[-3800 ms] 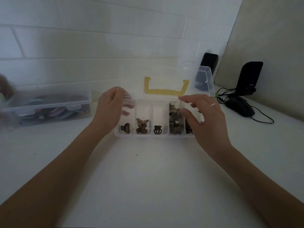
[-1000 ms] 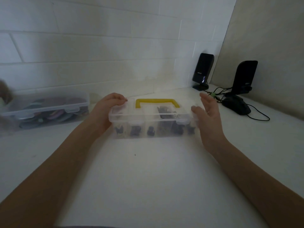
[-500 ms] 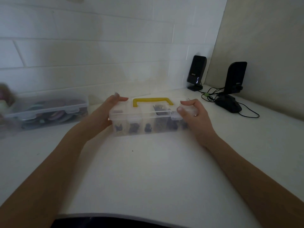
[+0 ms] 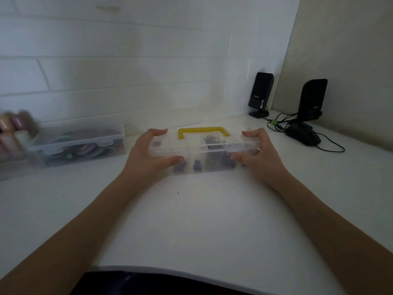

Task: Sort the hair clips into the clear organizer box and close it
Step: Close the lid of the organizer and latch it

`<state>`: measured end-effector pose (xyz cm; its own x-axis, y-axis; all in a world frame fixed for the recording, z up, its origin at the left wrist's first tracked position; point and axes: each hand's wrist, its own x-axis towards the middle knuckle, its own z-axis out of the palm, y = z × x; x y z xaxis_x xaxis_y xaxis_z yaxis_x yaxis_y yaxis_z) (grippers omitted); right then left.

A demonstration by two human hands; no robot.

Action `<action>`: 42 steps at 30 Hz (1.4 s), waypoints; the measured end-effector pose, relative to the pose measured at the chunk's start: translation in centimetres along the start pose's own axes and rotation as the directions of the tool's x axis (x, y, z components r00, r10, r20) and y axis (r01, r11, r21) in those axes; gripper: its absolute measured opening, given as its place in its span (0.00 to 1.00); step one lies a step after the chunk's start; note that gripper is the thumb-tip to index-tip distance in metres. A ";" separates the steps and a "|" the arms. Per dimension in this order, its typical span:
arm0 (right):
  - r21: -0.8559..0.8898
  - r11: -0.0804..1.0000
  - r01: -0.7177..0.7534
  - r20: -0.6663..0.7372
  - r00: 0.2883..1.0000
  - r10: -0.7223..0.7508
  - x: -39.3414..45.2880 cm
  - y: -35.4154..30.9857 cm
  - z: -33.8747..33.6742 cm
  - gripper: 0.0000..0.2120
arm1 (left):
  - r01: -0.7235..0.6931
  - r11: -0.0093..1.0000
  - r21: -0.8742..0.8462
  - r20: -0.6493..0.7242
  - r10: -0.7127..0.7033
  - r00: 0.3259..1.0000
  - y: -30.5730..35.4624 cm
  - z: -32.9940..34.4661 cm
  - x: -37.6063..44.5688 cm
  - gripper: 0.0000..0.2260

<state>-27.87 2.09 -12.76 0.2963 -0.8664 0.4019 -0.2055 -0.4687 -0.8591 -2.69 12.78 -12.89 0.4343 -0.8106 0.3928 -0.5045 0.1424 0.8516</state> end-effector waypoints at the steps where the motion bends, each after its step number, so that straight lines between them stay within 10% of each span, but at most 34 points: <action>1: -0.008 1.000 0.002 -0.005 1.000 -0.002 0.1 0.0 0.0 0.25 | -0.008 1.000 -0.002 -0.006 0.008 1.000 0.0 0.1 0.1 0.29; 17: -0.125 0.992 -0.006 -0.090 0.996 -0.005 0.5 0.2 2.0 0.20 | -0.132 0.971 0.197 -0.082 0.151 0.985 0.1 0.8 0.3 0.25; 21: -0.026 0.994 -0.102 -0.081 0.992 0.099 2.0 -0.2 2.8 0.18 | -0.433 0.737 0.519 0.034 0.489 0.872 -0.4 0.9 1.5 0.24; 35: 0.020 0.999 -0.028 -0.032 0.999 0.028 10.8 -0.2 13.3 0.17 | -0.303 0.363 0.881 0.166 0.363 0.917 -5.2 -6.6 8.3 0.22; 42: 0.016 1.000 -0.002 -0.068 0.998 0.004 12.1 1.4 15.0 0.16 | -0.384 0.200 0.901 0.231 0.528 0.818 -6.5 -7.2 9.2 0.21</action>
<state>-10.57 -6.50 -13.87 0.2312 -0.8778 0.4195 -0.1914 -0.4638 -0.8650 9.97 8.53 -12.33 -0.0834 -0.7188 0.6902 -0.9404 -0.1723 -0.2931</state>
